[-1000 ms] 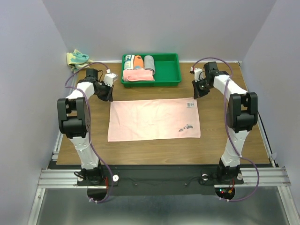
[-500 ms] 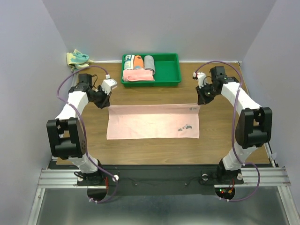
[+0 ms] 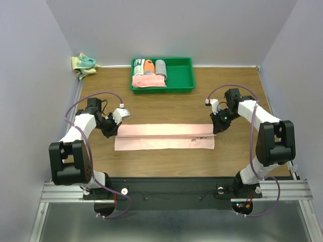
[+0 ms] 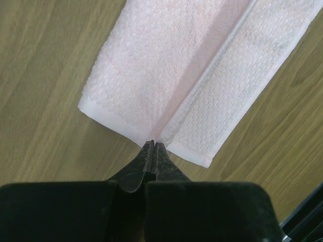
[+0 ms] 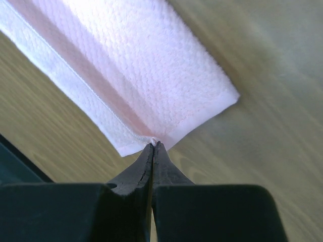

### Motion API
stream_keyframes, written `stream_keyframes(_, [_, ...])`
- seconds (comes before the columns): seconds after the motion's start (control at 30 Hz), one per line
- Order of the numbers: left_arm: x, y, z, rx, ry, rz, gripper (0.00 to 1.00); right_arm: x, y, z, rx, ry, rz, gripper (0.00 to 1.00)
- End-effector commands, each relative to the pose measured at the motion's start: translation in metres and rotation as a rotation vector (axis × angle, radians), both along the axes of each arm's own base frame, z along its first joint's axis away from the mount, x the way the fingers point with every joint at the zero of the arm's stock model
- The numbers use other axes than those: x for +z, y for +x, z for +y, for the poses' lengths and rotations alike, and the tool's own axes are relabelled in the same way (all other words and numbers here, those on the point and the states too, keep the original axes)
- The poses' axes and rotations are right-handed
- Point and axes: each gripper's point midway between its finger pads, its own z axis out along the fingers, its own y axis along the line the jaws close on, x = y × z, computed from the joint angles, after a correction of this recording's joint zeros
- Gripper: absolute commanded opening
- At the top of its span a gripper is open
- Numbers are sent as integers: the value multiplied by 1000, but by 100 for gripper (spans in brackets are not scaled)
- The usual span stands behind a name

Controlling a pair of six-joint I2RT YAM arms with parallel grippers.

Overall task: Roll the towels
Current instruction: Fold the towel

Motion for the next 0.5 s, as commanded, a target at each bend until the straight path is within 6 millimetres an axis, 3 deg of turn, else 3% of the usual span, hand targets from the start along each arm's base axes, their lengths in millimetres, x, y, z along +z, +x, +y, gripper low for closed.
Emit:
stream_keyframes(0.0, [-13, -5, 13, -7, 71, 2, 0, -6, -17, 7, 45, 30, 46, 1])
stream_keyframes(0.23, [-8, -7, 12, -12, 65, -4, 0, 2, -10, 8, 37, 30, 33, 1])
stream_keyframes(0.47, [20, -4, 9, -12, 48, -40, 0, 27, -12, 6, 51, 23, 9, 1])
